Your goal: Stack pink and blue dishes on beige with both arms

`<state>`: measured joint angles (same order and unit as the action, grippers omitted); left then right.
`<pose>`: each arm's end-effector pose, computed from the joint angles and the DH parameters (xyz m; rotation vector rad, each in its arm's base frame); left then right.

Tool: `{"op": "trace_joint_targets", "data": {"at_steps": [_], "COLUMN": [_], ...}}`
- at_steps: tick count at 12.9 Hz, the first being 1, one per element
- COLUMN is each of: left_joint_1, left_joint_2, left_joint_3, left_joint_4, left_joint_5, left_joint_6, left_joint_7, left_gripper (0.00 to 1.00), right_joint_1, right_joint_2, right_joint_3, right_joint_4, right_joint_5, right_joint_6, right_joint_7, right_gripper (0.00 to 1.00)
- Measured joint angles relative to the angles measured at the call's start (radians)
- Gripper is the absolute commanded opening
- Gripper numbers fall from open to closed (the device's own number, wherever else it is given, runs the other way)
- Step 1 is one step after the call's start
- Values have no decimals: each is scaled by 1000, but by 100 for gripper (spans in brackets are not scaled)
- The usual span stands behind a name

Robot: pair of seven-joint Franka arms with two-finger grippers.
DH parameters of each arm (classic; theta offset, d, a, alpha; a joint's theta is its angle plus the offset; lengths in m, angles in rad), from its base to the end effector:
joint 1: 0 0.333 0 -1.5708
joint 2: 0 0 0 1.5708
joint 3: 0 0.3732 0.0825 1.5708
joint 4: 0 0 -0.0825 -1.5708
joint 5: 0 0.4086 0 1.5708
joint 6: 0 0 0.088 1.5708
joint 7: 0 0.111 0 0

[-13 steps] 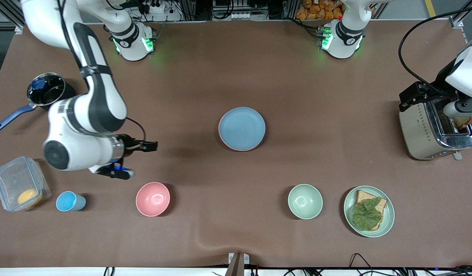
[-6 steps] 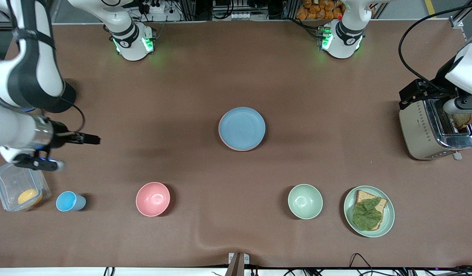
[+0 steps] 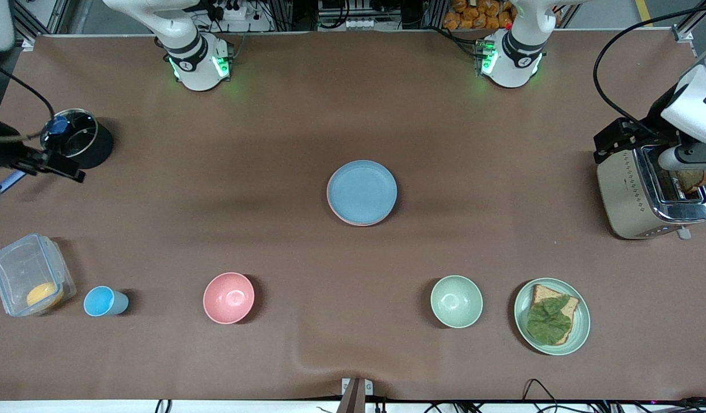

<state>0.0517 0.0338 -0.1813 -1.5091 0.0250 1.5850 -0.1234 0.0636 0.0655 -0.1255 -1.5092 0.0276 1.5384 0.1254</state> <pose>0.5893 -0.0718 0.6902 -3.1274 0.0091 -0.0699 0.5986 -0.0311 0.6671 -3.1092 0.2912 0.0568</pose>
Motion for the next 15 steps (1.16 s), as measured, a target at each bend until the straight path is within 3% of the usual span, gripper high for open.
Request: {"op": "trace_joint_targets", "data": {"at_steps": [15], "left_joint_1": [4], "left_joint_2": [-9], "left_joint_3": [8], "left_joint_4": [13], "left_joint_5": [0], "left_joint_6": [-37], "left_joint_7": [0], "left_gripper": [100], "right_joint_1": [-5], "right_joint_2": [-23], "right_joint_3": [15], "right_joint_4": [-12], "right_joint_5": [-19], "right_joint_6": [79], "right_joint_7": [0], "right_gripper": [100]}}
